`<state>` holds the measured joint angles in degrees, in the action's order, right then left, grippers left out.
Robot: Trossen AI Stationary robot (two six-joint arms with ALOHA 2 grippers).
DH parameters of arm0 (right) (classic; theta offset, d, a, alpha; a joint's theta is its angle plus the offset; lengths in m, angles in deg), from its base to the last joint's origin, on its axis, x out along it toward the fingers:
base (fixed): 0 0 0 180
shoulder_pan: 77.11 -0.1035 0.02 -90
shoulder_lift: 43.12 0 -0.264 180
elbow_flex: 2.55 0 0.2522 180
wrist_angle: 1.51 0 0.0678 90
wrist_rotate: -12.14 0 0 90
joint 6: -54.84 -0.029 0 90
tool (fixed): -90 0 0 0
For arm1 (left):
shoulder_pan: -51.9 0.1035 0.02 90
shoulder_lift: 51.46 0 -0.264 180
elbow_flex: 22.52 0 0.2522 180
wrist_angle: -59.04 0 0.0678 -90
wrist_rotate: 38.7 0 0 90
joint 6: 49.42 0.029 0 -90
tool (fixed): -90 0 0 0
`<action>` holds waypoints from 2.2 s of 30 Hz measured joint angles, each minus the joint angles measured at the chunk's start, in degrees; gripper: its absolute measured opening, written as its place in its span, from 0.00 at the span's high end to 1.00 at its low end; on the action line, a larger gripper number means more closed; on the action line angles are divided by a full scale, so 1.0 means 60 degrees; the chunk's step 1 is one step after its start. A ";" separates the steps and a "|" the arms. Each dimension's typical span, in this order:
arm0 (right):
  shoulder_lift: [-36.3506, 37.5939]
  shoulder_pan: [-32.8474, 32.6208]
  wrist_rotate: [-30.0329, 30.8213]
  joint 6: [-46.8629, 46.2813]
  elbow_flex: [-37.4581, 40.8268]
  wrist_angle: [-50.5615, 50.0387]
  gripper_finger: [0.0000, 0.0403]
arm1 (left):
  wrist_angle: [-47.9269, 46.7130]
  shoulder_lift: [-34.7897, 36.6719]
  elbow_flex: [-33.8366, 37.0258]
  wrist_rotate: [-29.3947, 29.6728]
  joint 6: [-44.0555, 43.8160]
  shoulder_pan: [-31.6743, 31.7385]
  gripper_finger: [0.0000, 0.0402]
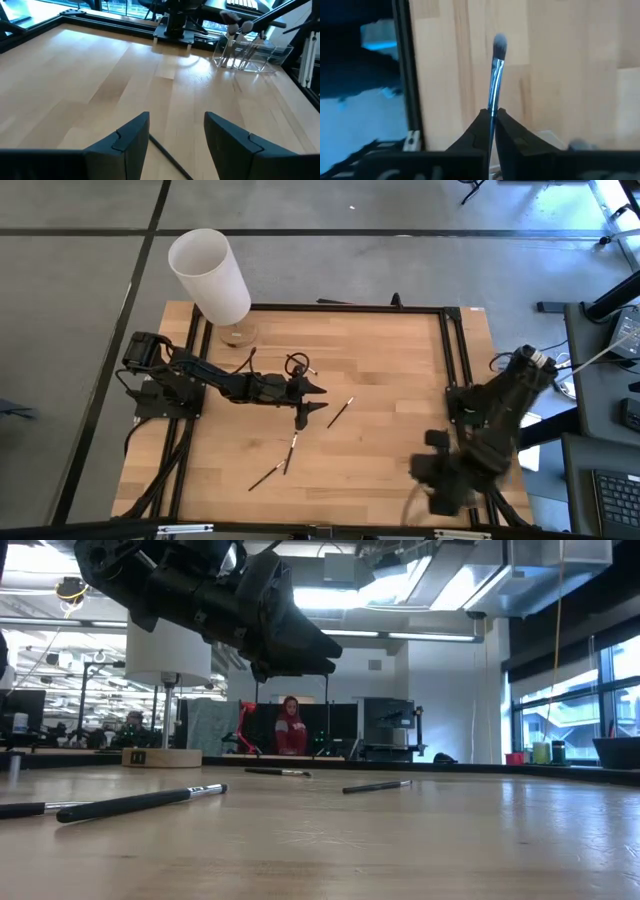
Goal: Put items in baskets/containers
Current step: Put the eyeshadow brush into the transparent organizer
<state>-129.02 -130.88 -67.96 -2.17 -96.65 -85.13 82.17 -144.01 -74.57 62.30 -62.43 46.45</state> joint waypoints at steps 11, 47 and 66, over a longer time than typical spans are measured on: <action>0.0001 -0.3743 0.3770 -0.3651 0.0004 -0.0978 0.96 | 0.0014 0.0000 0.0000 0.0261 -0.0242 0.0000 0.54; -0.1746 -0.2950 0.1115 -0.2494 0.0020 -0.1429 0.95 | 0.0185 0.0000 0.0000 0.0333 -0.0388 0.0018 0.54; -0.1629 -0.2376 0.1234 -0.1199 0.0018 0.0046 0.93 | 0.0109 0.0004 -0.0002 0.0228 -0.0388 -0.0007 0.54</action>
<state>-138.80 -145.14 -60.56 -9.36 -96.54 -84.86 82.82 -143.99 -74.58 63.66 -64.76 46.41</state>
